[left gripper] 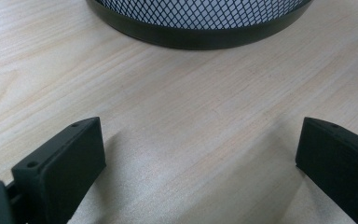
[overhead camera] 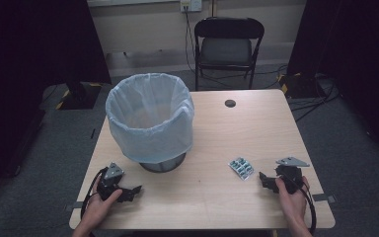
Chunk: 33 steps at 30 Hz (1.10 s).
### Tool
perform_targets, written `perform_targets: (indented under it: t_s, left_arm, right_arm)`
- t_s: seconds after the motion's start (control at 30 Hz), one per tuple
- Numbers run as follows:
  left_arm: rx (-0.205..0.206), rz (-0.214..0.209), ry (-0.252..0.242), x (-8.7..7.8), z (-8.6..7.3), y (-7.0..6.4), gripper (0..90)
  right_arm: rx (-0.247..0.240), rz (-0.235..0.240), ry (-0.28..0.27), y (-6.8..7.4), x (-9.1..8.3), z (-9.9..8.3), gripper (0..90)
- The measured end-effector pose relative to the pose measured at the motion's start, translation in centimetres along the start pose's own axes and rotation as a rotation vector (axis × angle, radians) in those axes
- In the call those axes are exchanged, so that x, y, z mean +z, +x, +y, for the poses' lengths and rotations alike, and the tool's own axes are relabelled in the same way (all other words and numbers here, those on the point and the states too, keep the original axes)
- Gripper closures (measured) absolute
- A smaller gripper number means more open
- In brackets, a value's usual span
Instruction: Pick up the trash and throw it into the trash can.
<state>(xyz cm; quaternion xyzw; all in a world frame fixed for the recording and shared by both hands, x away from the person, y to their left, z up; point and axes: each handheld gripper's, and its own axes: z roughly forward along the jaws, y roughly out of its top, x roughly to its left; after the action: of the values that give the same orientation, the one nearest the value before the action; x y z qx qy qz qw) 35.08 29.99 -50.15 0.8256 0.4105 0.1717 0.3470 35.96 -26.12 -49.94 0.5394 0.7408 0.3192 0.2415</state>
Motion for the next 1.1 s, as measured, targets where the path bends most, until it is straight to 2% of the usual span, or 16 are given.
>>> perform_targets:
  t_s: [0.33, 0.47, 0.5, 0.57, 0.67, 0.8, 0.87, 0.93, 1.1]
  left_arm:
    - [0.0, 0.0, 0.001, 0.0, 0.0, 0.0, 0.7]
    - [0.0, 0.0, 0.001, 0.0, 0.0, 0.0, 0.7]
    - [0.0, 0.0, 0.001, 0.0, 0.0, 0.0, 0.7]
    - [0.001, -0.001, 0.002, 0.0, 0.0, 0.0, 0.7]
    - [0.005, 0.001, 0.003, 0.0, 0.0, 0.0, 0.7]
    - [0.006, 0.001, 0.003, 0.0, 0.0, 0.0, 0.7]
    - [0.005, 0.001, 0.003, 0.0, 0.0, 0.0, 0.7]
    - [0.005, 0.0, 0.003, 0.0, 0.0, 0.0, 0.7]
    - [0.005, -0.002, 0.004, 0.0, 0.0, 0.0, 0.7]
  right_arm:
    - [-0.003, 0.005, 0.004, 0.0, 0.0, 0.0, 12.0]
    - [0.005, 0.009, 0.014, 0.0, -0.2, 0.2, 17.0]
    - [0.005, 0.027, 0.018, 0.0, -0.4, 0.4, 22.2]
    - [0.012, 0.042, 0.012, 0.0, -0.4, 0.5, 22.0]
    - [0.014, 0.111, -0.033, 0.0, -1.2, 1.5, 21.6]
    - [-0.038, 0.153, -0.067, 0.4, -1.7, 3.4, 18.1]
    - [-0.048, 0.162, -0.07, 0.6, -1.6, 3.9, 17.0]
    - [-0.076, 0.185, -0.083, 1.5, -1.4, 5.3, 17.4]
    - [-0.092, 0.225, -0.094, 2.6, 0.0, 5.5, 18.1]
